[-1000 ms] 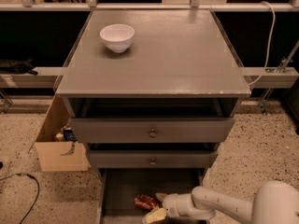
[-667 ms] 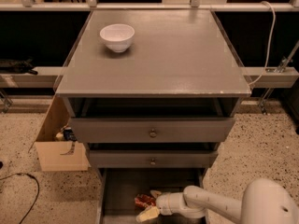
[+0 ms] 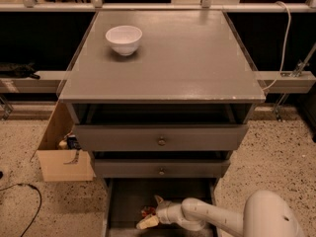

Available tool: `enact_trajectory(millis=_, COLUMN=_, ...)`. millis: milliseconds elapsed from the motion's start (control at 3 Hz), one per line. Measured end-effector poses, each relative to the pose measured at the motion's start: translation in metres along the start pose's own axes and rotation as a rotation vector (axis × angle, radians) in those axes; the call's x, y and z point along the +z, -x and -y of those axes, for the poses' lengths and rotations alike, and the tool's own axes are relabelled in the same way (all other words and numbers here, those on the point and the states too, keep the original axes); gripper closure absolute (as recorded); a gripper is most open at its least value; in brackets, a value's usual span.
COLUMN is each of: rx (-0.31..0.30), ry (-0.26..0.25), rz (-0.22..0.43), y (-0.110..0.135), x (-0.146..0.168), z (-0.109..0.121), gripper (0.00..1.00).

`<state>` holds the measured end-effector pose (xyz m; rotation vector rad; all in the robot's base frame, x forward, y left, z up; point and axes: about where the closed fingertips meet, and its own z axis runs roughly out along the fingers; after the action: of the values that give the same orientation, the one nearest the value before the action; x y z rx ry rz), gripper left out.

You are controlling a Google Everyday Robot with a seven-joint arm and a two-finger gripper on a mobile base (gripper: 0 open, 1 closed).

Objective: Pick coke can from bottom drawer and place on counter

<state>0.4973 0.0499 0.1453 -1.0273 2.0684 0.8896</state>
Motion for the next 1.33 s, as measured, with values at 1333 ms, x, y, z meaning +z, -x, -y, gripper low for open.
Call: enact_trajectory(millis=1333, rx=-0.083, ry=-0.108, rz=-0.148, y=-0.033, x=-0.019, z=0.015, gripper=0.00)
